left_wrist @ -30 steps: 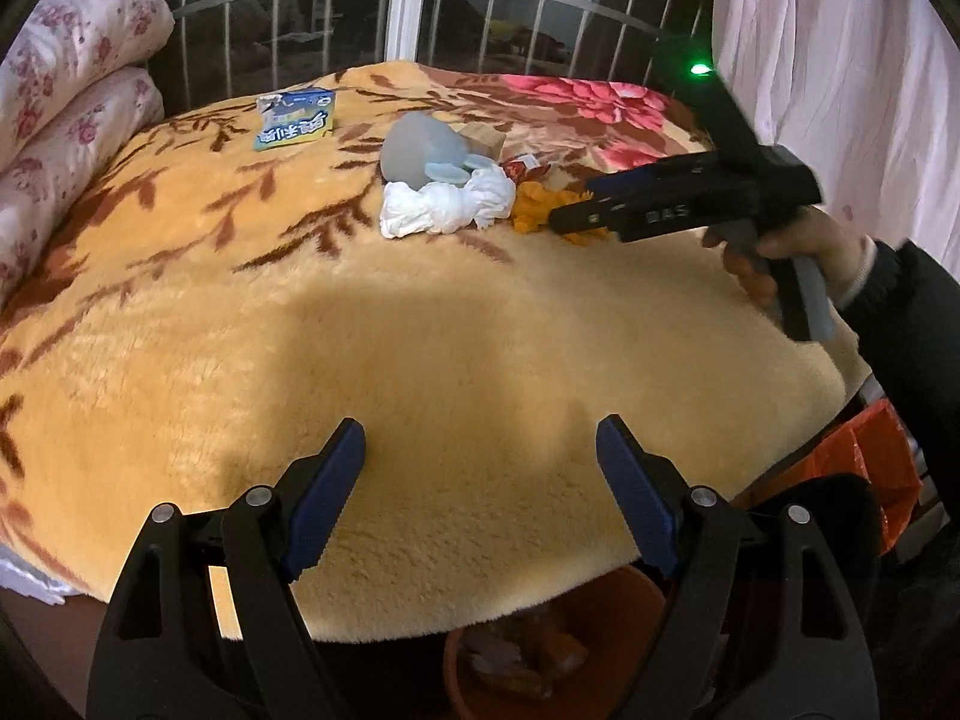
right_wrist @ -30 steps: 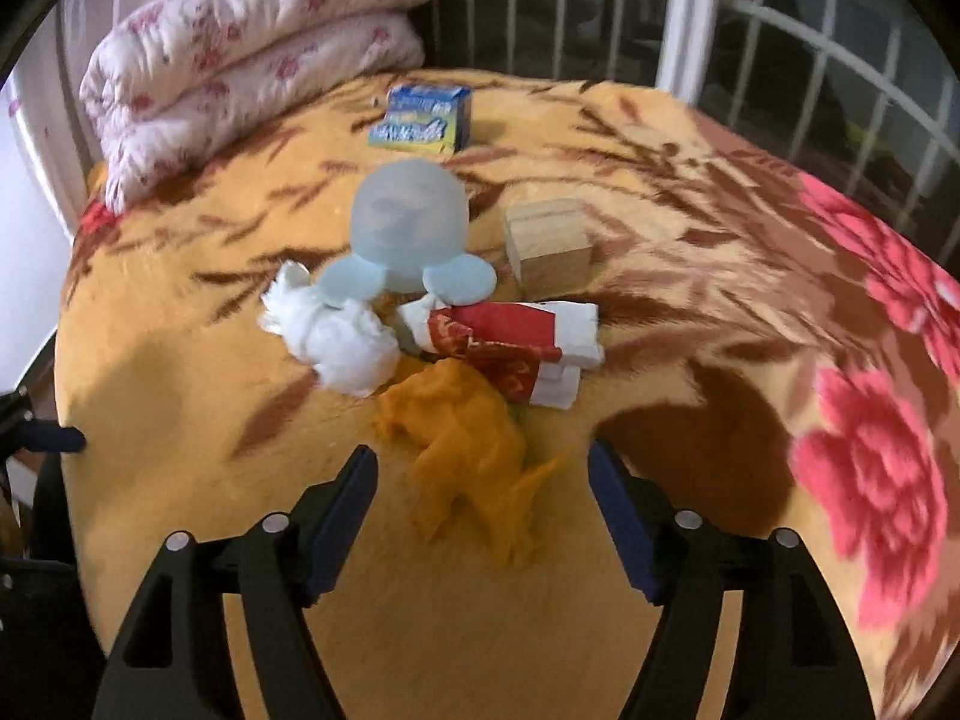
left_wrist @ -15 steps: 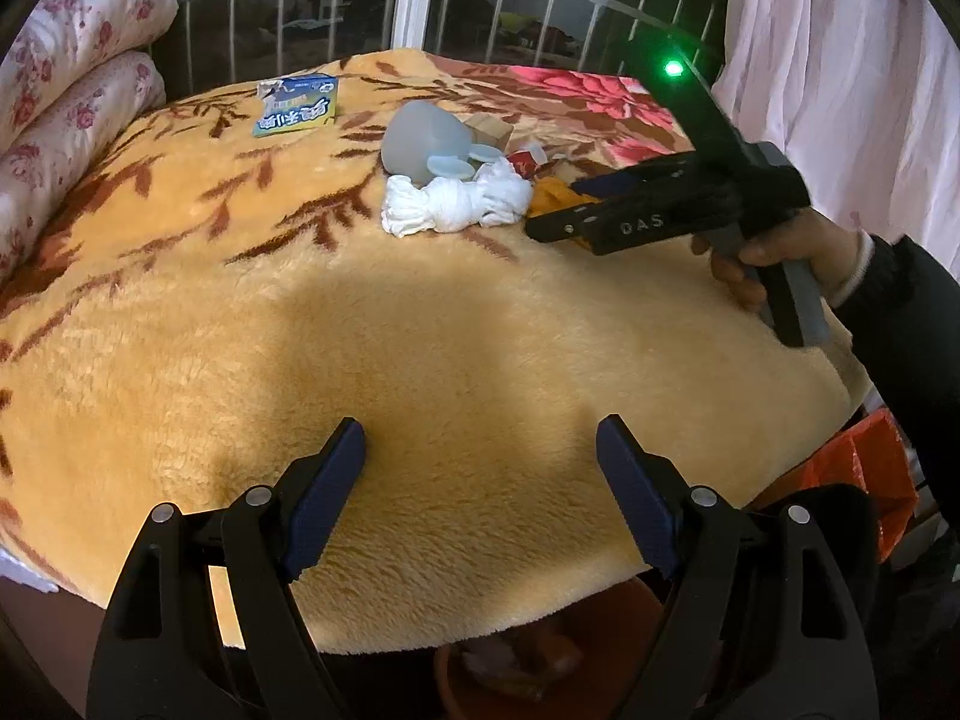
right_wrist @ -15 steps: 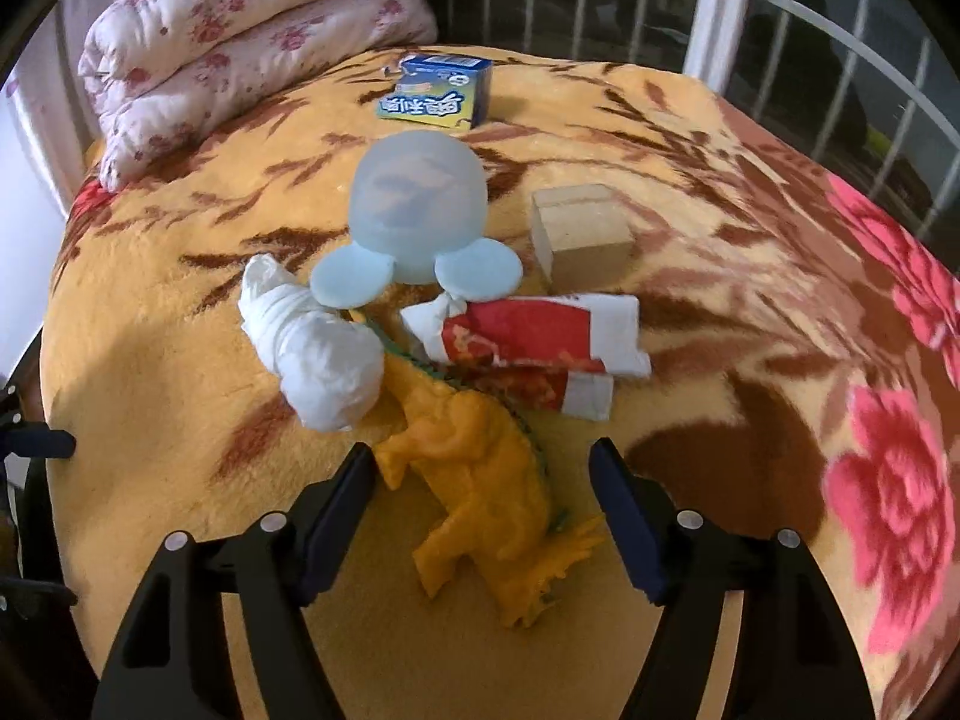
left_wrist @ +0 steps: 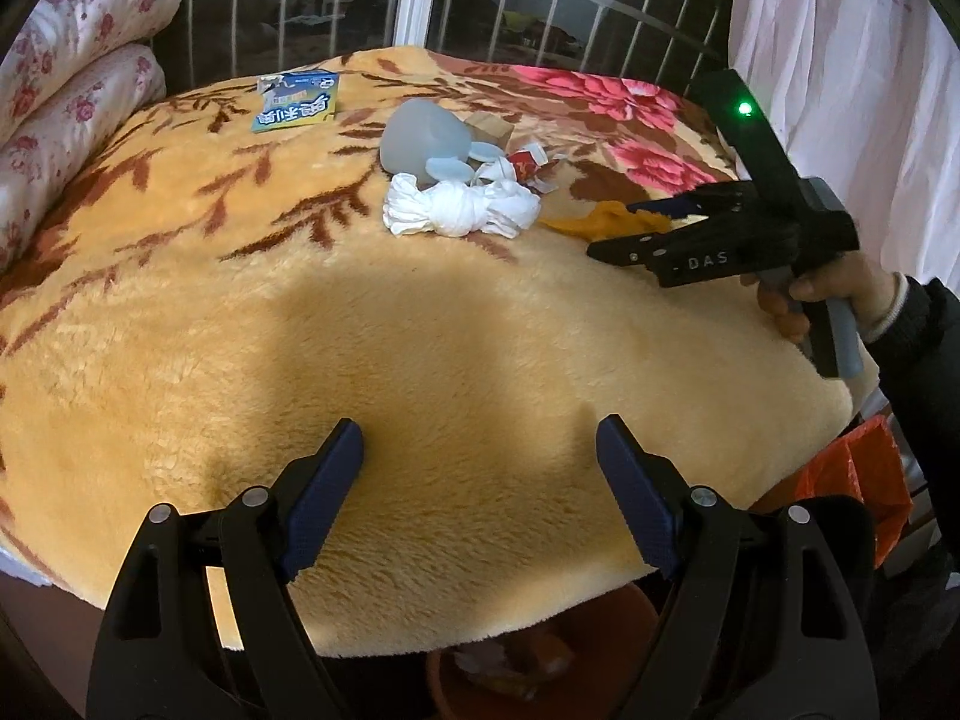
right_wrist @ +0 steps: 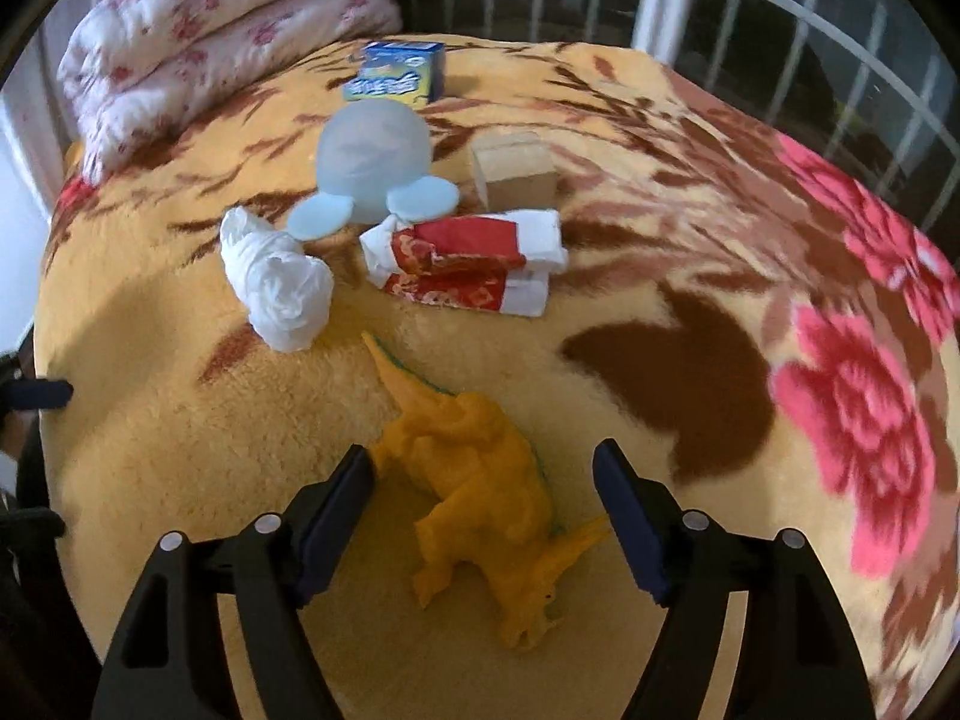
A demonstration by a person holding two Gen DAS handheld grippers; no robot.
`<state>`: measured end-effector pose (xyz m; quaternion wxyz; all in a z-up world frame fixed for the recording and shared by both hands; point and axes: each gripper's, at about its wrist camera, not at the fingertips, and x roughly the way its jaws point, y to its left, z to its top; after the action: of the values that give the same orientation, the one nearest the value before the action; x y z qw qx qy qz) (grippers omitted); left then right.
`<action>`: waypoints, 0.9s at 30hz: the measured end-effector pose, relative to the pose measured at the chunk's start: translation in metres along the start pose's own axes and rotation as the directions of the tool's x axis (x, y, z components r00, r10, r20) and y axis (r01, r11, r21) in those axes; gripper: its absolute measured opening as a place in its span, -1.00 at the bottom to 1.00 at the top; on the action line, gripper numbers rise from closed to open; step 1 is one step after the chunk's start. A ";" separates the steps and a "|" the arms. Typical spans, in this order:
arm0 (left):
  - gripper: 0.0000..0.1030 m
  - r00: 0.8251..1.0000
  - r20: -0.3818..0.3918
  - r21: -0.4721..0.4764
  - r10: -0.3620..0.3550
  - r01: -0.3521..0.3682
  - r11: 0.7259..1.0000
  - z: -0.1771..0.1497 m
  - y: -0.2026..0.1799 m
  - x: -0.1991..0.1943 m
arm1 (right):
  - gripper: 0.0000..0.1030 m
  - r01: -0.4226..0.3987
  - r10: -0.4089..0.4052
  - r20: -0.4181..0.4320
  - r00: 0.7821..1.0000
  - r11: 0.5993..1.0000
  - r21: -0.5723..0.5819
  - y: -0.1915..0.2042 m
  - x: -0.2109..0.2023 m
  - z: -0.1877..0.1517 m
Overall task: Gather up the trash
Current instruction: 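Grasp the yellow toy dinosaur on the bed with the right tool, then grasp the white crumpled tissue with the left tool while the right holds the dinosaur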
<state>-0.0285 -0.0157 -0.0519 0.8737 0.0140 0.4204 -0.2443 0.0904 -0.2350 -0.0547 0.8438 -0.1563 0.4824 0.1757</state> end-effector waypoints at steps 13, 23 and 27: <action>0.51 1.000 0.001 0.027 0.014 -0.014 1.000 0.011 -0.005 -0.003 | 0.44 -0.162 0.126 -0.223 0.967 0.976 -0.149 -0.005 0.020 0.026; 0.51 0.995 0.022 0.276 0.094 -0.097 0.956 0.074 -0.015 0.036 | 0.06 -0.147 0.143 -0.208 0.968 0.989 -0.001 -0.008 0.011 0.012; 0.51 0.996 -0.001 0.370 0.089 -0.082 0.925 0.097 -0.018 0.065 | 0.06 -0.079 0.093 -0.098 0.991 0.988 0.135 -0.011 -0.012 -0.010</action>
<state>0.0683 -0.0807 -0.0347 0.8614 0.1988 0.3738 -0.2805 0.0817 -0.2507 -0.0483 0.8176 -0.0888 0.5424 0.1717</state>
